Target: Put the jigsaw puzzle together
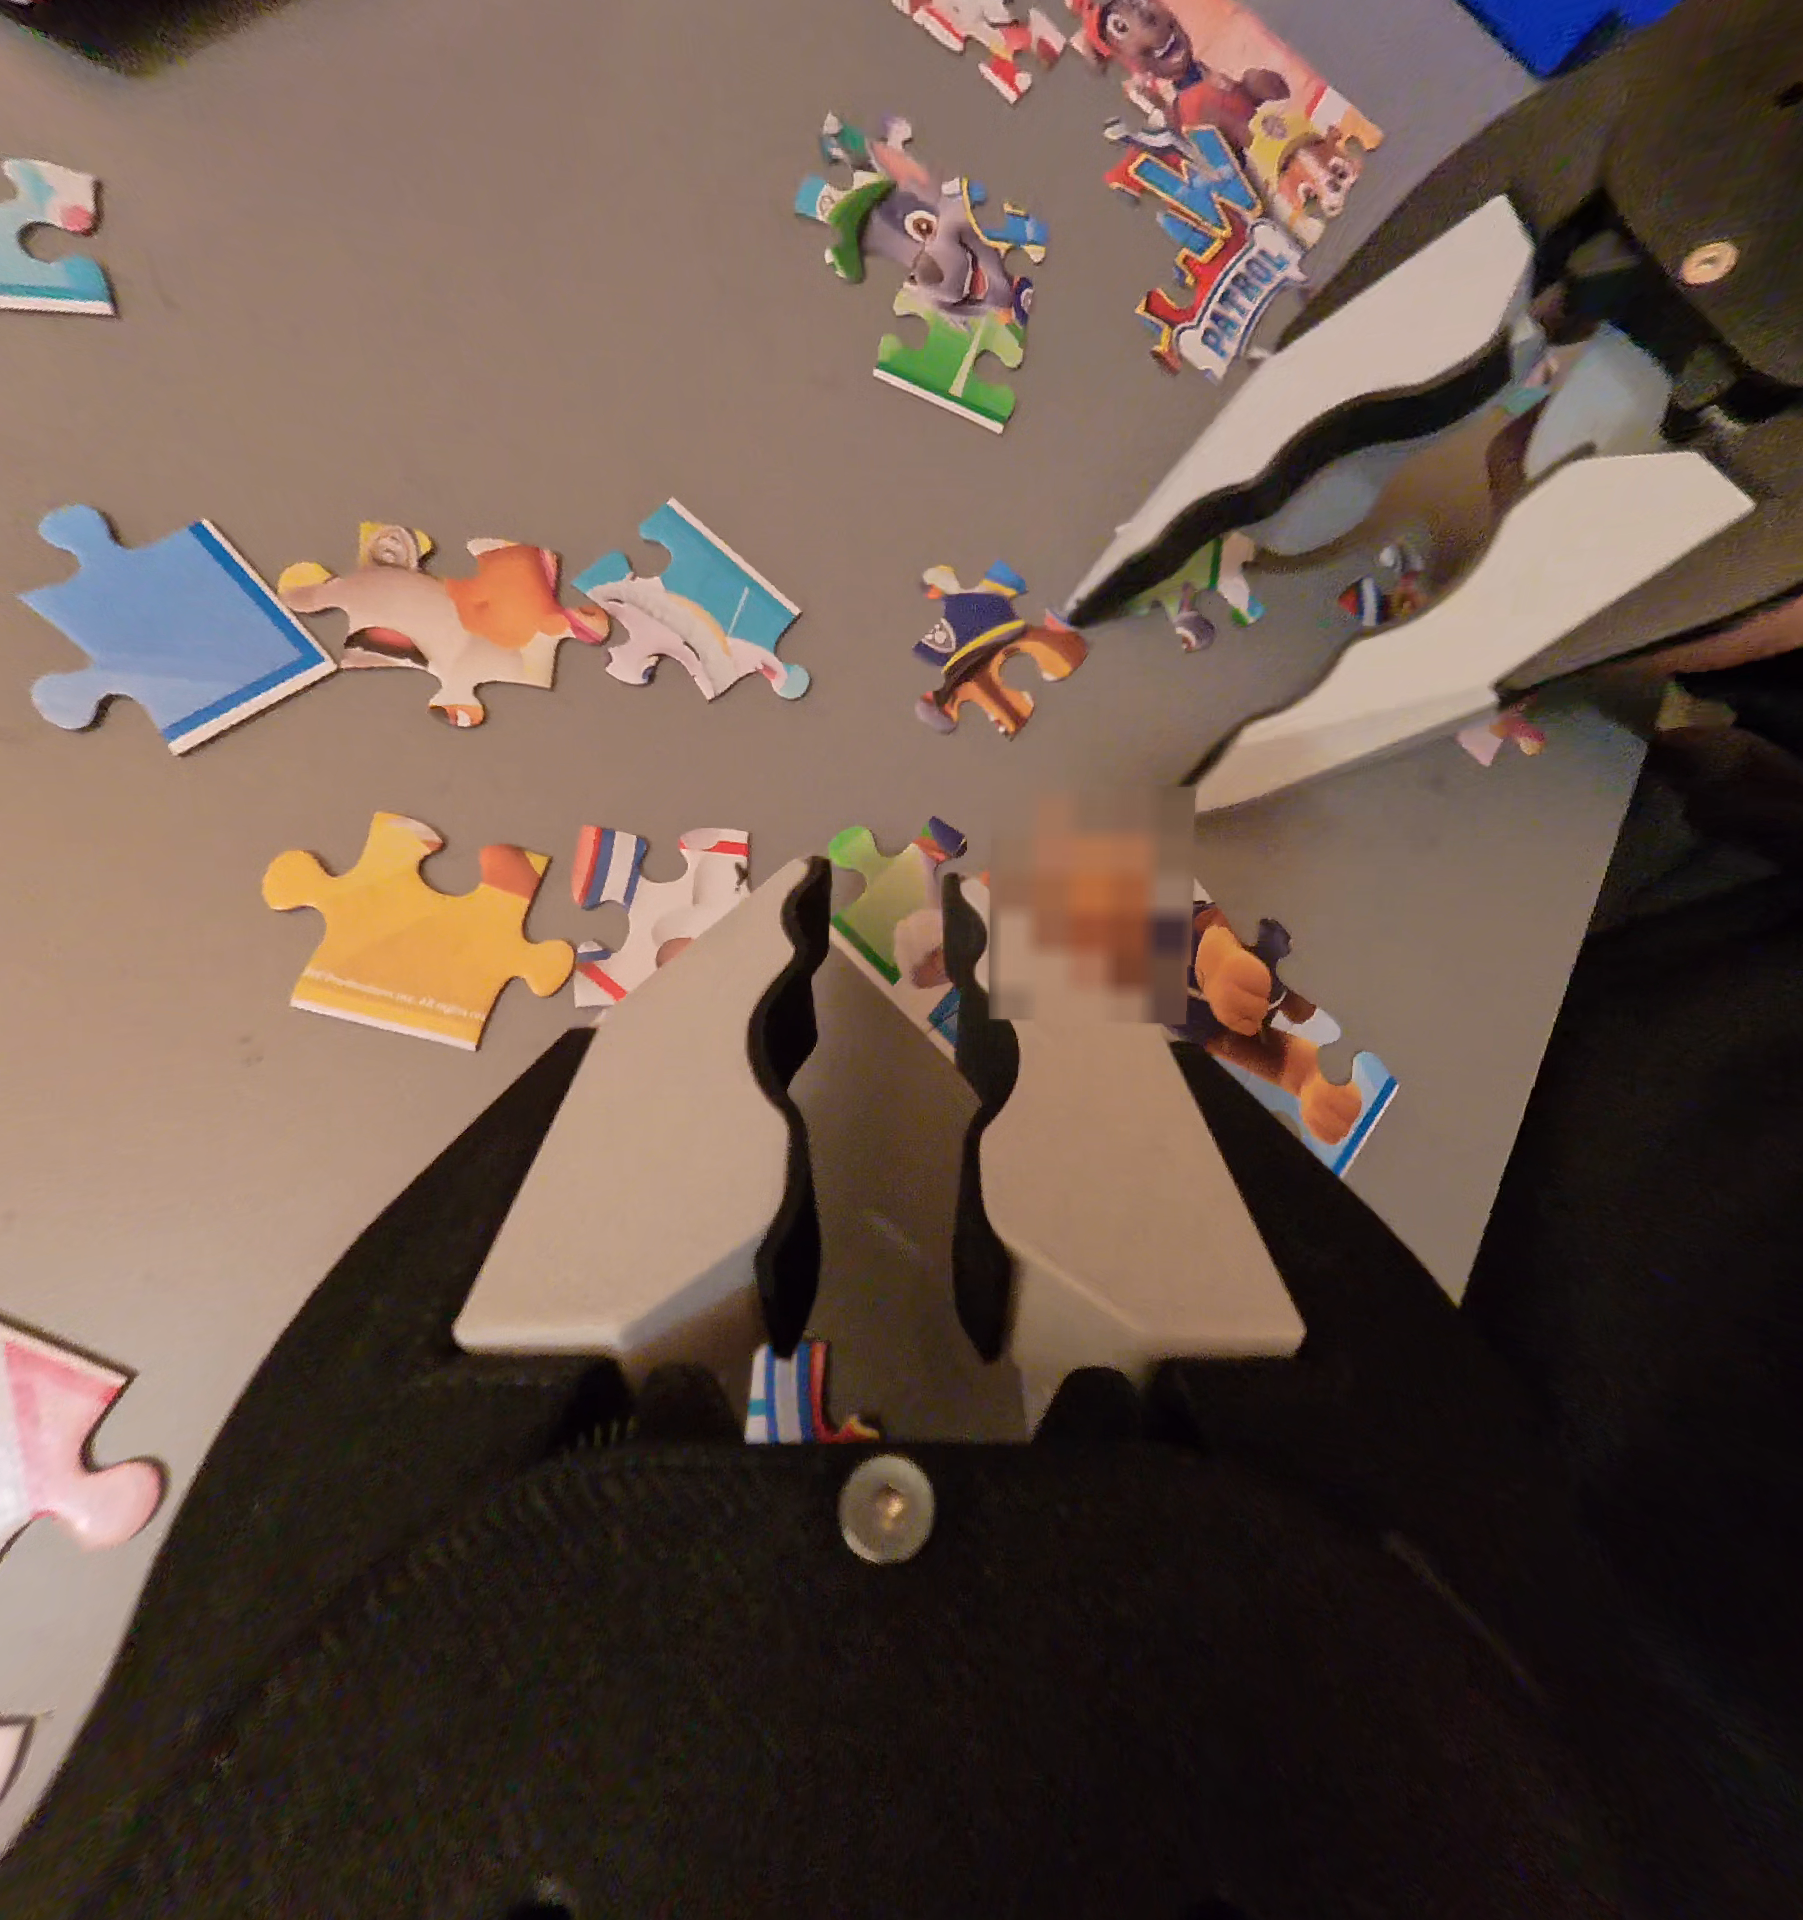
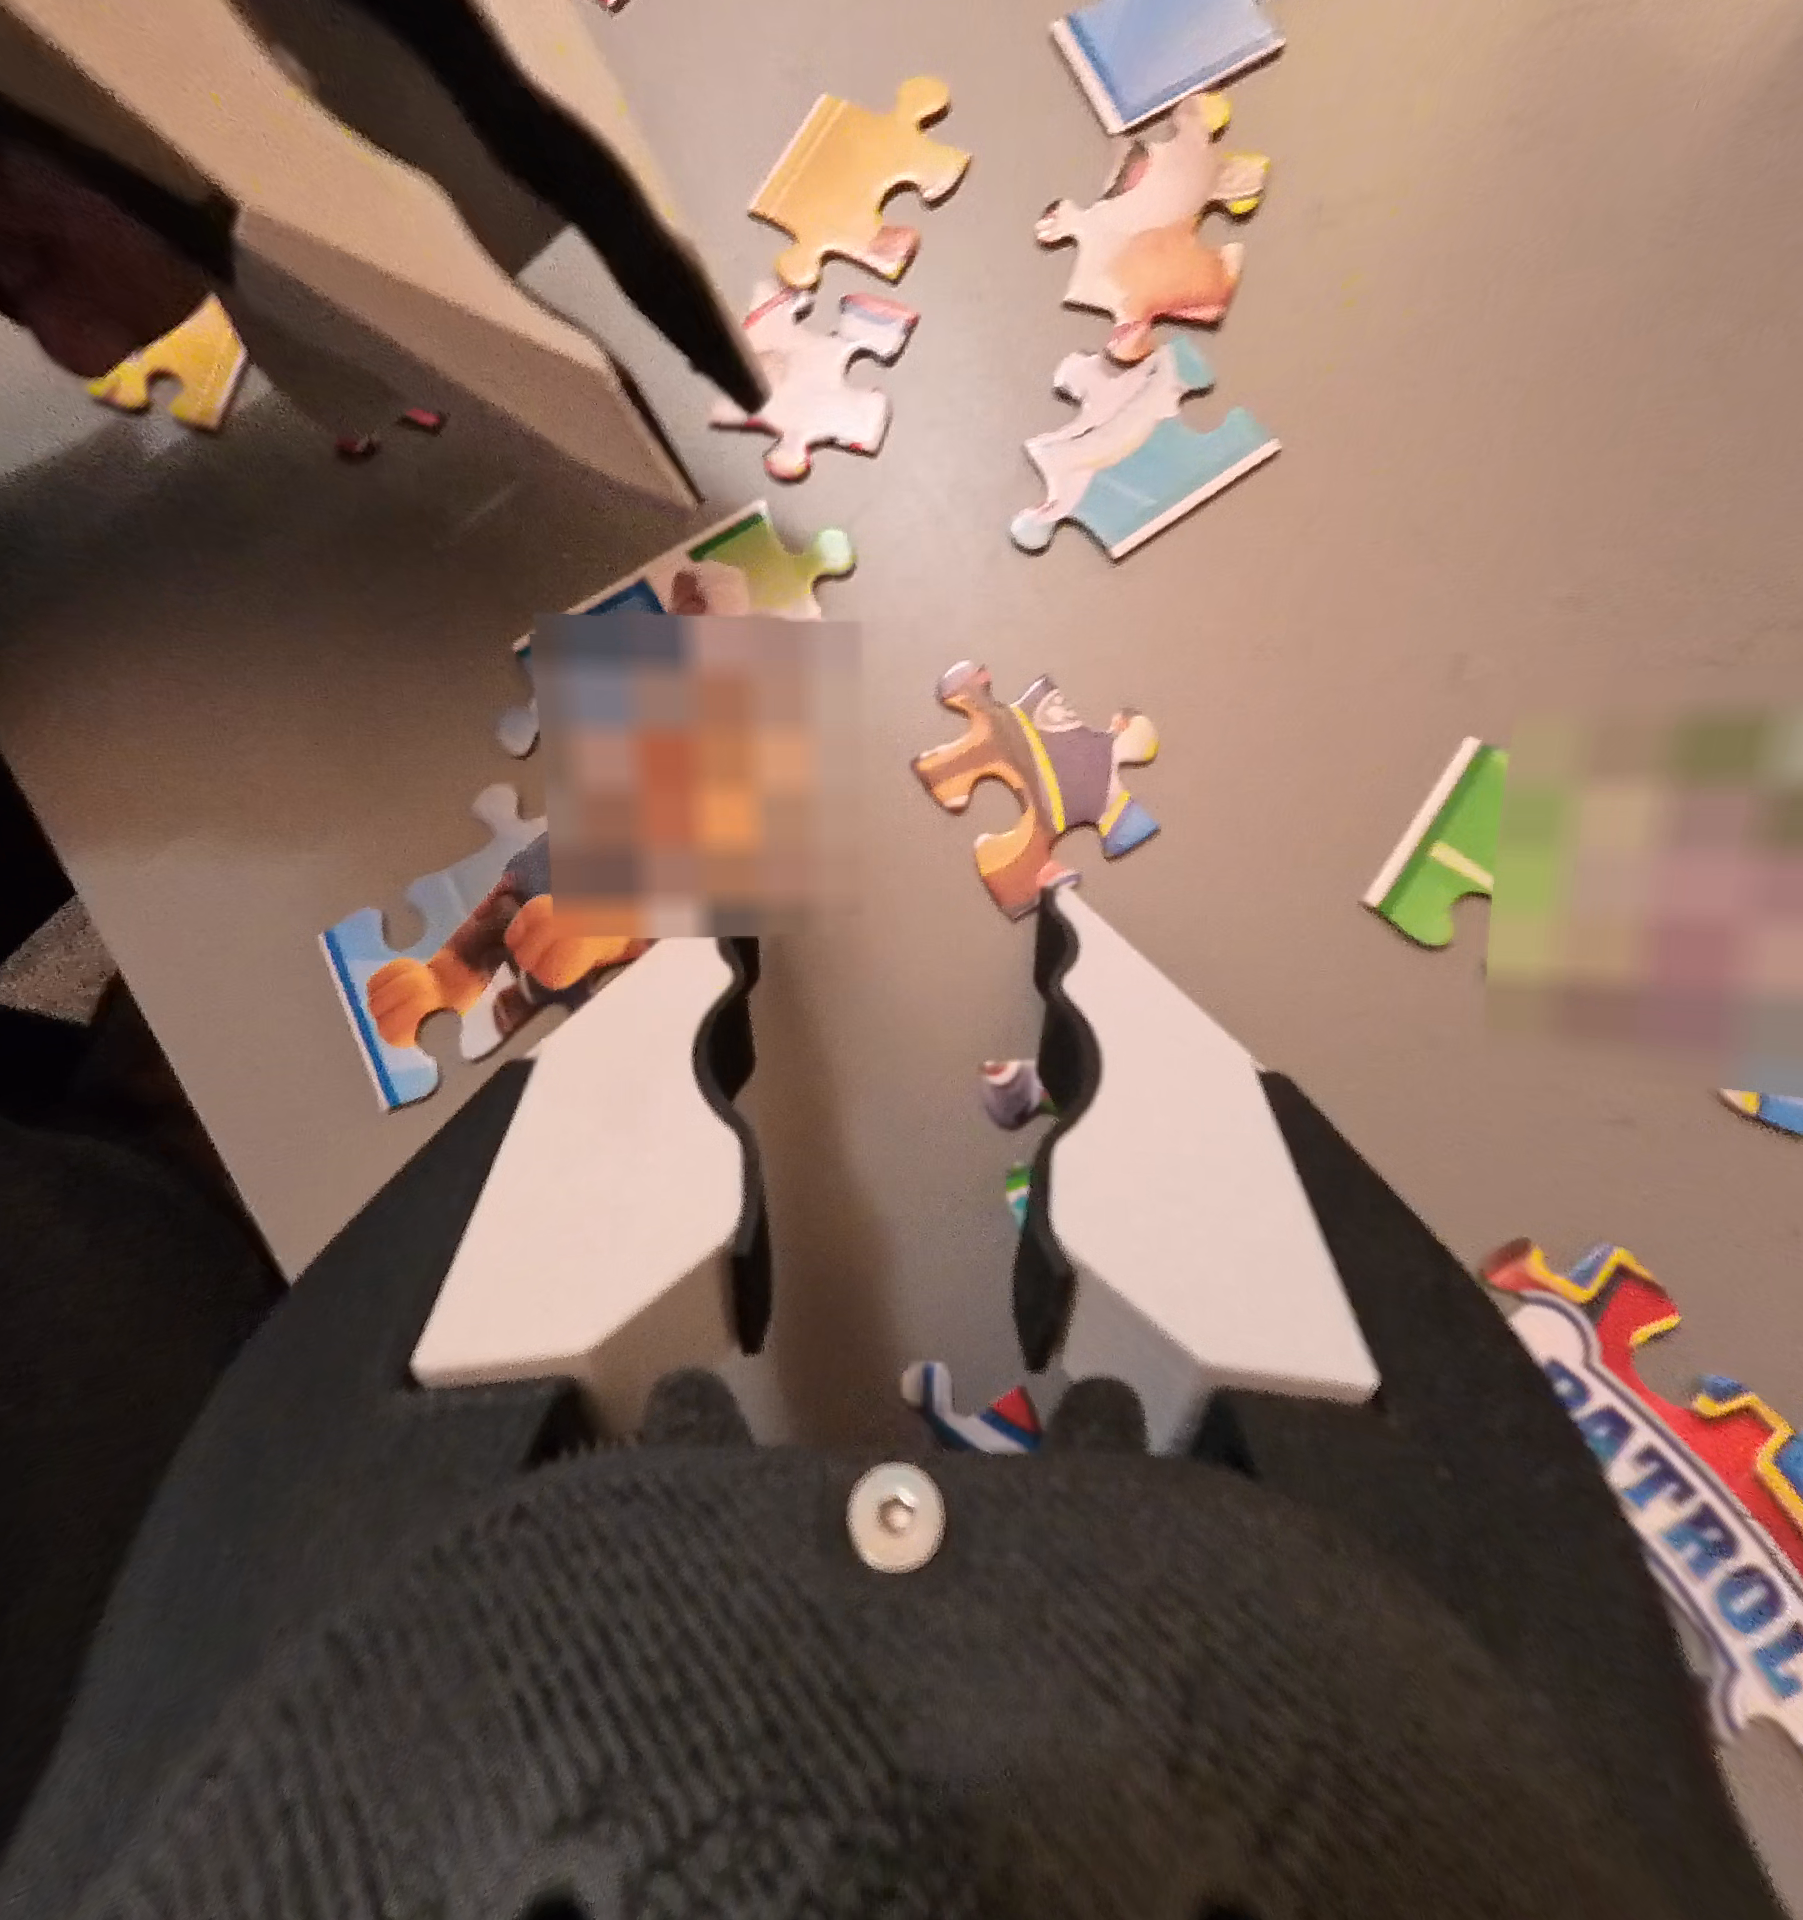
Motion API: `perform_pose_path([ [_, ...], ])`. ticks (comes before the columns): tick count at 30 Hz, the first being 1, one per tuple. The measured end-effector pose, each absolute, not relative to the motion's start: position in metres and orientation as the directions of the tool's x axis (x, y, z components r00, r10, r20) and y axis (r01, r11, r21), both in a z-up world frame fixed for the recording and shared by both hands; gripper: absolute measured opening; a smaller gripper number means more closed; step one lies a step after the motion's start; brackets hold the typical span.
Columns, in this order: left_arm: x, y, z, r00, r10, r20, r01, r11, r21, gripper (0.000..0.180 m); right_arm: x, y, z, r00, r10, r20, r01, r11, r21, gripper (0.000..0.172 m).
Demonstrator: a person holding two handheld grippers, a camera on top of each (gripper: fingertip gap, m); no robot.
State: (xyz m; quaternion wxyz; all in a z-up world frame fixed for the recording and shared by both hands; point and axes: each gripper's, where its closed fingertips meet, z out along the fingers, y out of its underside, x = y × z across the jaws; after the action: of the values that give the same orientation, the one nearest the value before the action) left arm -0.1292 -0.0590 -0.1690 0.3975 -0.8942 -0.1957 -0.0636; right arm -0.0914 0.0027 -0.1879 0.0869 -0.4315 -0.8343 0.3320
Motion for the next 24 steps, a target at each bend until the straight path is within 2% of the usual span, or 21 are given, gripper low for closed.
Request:
perform_pose_path([
  [5, -0.131, -0.058, -0.177, 0.913, 0.301, 0.273, 0.405, -0.611, -0.680, 0.019, -0.099, 0.009, -0.177, -0.649, 0.758, -0.067, 0.590, 0.445, -0.674, 0.049],
  [8, -0.130, -0.051, -0.177, 0.922, 0.292, 0.254, 0.384, -0.614, -0.690, 0.018, -0.110, 0.015, -0.168, -0.722, 0.692, 0.022, 0.482, 0.525, -0.702, 0.044],
  [11, -0.127, -0.042, -0.174, 0.930, 0.273, 0.246, 0.365, -0.607, -0.705, 0.018, -0.117, 0.023, -0.178, -0.807, 0.587, 0.065, 0.413, 0.640, -0.647, 0.044],
  [16, -0.124, -0.033, -0.173, 0.937, 0.259, 0.234, 0.346, -0.603, -0.719, 0.018, -0.122, 0.015, -0.187, -0.889, 0.459, -0.002, 0.370, 0.714, -0.594, 0.052],
  [24, -0.132, -0.035, -0.167, 0.927, 0.267, 0.262, 0.369, -0.542, -0.755, 0.018, -0.127, 0.002, -0.193, -0.910, 0.415, -0.001, 0.345, 0.754, -0.559, 0.053],
])
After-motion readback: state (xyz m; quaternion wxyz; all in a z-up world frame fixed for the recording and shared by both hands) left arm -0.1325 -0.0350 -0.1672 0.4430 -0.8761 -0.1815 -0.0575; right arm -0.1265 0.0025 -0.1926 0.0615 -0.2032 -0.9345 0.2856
